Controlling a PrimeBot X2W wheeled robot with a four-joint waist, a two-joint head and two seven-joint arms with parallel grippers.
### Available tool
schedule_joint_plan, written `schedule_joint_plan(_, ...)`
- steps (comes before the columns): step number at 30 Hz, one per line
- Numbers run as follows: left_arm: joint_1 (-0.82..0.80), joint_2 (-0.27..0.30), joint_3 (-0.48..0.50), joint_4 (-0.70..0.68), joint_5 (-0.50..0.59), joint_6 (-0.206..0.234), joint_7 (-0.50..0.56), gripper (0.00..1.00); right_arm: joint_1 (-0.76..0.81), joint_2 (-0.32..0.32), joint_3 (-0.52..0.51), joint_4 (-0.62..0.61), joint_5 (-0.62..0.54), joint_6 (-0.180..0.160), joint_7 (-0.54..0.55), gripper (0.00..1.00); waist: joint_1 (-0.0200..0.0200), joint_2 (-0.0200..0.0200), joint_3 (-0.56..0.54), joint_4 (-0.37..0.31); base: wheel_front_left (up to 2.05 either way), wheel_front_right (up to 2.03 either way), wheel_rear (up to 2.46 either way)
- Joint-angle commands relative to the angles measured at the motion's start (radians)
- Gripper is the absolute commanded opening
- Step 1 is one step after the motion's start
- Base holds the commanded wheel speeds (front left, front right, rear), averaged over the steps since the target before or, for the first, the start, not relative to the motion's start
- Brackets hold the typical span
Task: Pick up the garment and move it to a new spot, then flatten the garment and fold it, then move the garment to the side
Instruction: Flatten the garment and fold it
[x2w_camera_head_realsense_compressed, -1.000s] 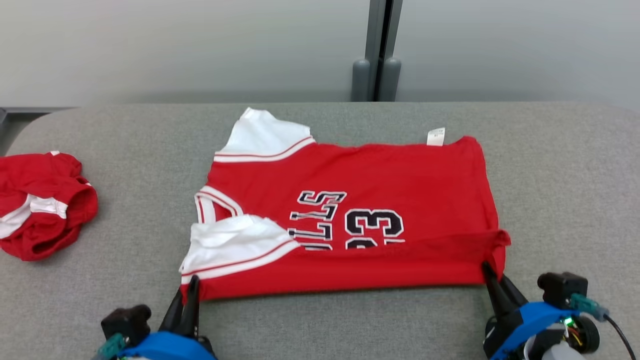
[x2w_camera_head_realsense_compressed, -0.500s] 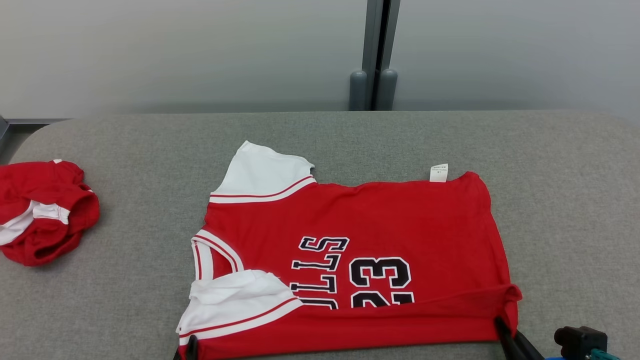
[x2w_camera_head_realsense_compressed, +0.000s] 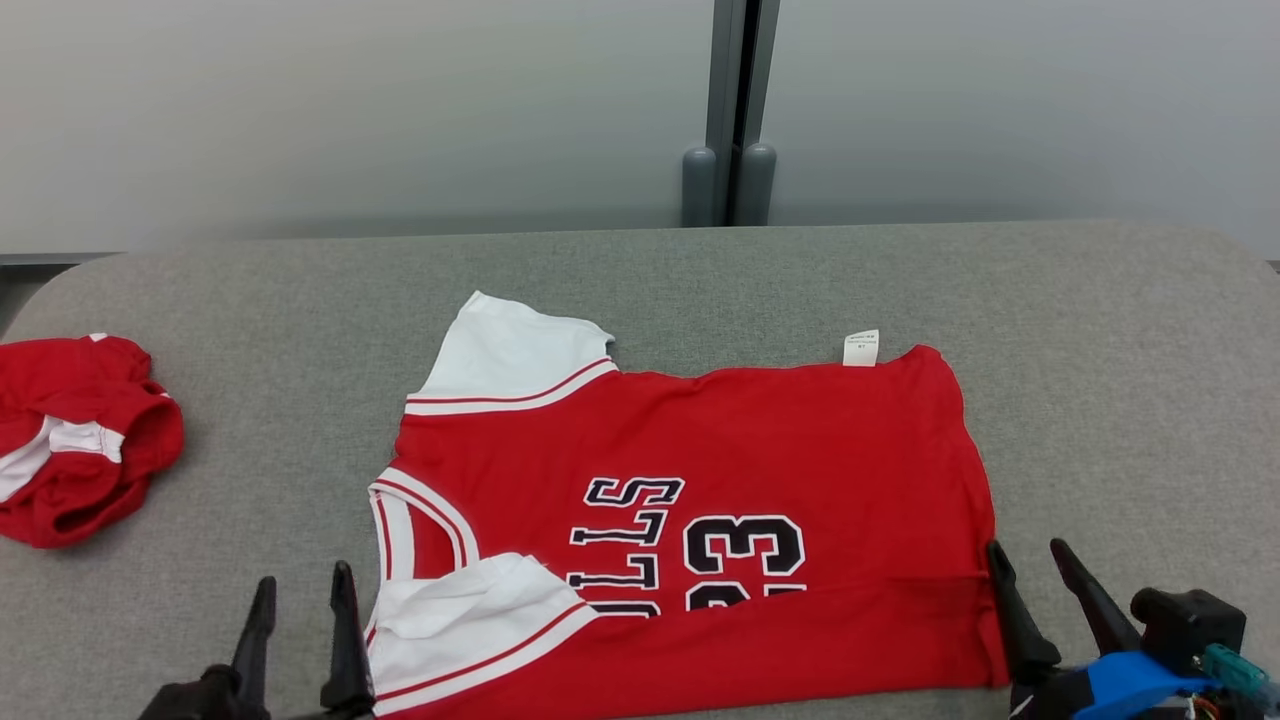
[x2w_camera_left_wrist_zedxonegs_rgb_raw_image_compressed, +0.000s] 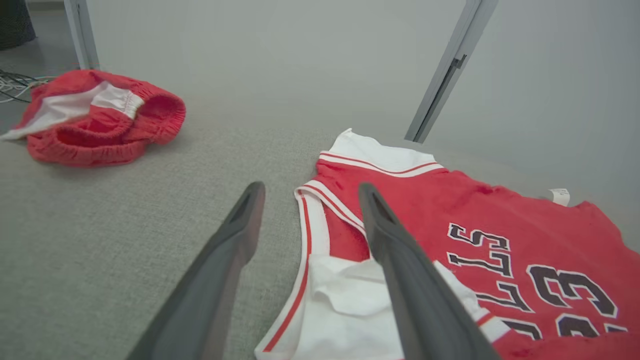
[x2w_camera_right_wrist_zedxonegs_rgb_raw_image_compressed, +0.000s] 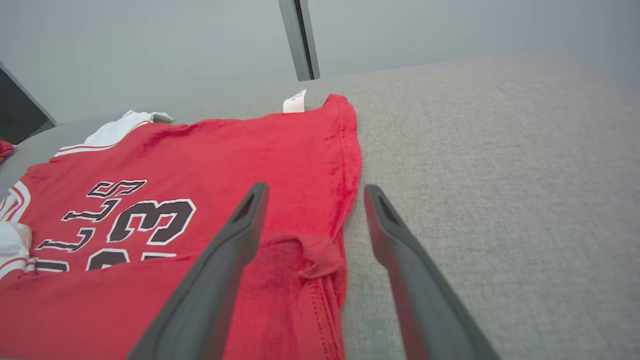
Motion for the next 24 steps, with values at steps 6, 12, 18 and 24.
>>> schedule_joint_plan(6,-0.062,-0.019,0.082,-0.059,0.118,-0.02,-0.004,1.0,-0.078,0.042,0.011,-0.028,-0.047,0.0,-0.078,1.0,0.0,0.0001,-0.007,-0.007,0.0,0.0,0.0)
schedule_joint_plan(12,-0.116,-0.025,0.11,-0.009,0.196,-0.046,-0.005,1.0,-0.116,0.074,0.008,-0.032,-0.106,0.0,-0.102,1.0,0.0,0.0001,-0.006,-0.001,0.0,0.0,0.0)
schedule_joint_plan(18,-0.149,-0.001,0.12,0.057,0.251,-0.056,-0.005,1.0,-0.11,0.086,-0.013,-0.039,-0.151,0.0,-0.103,1.0,0.0,0.0001,-0.008,0.005,0.0,0.0,0.0)
schedule_joint_plan(24,-0.159,0.006,0.153,0.085,0.258,-0.077,-0.005,1.0,-0.08,0.1,-0.041,-0.036,-0.183,0.0,-0.103,1.0,0.0,0.0001,-0.012,0.007,0.0,0.0,0.0)
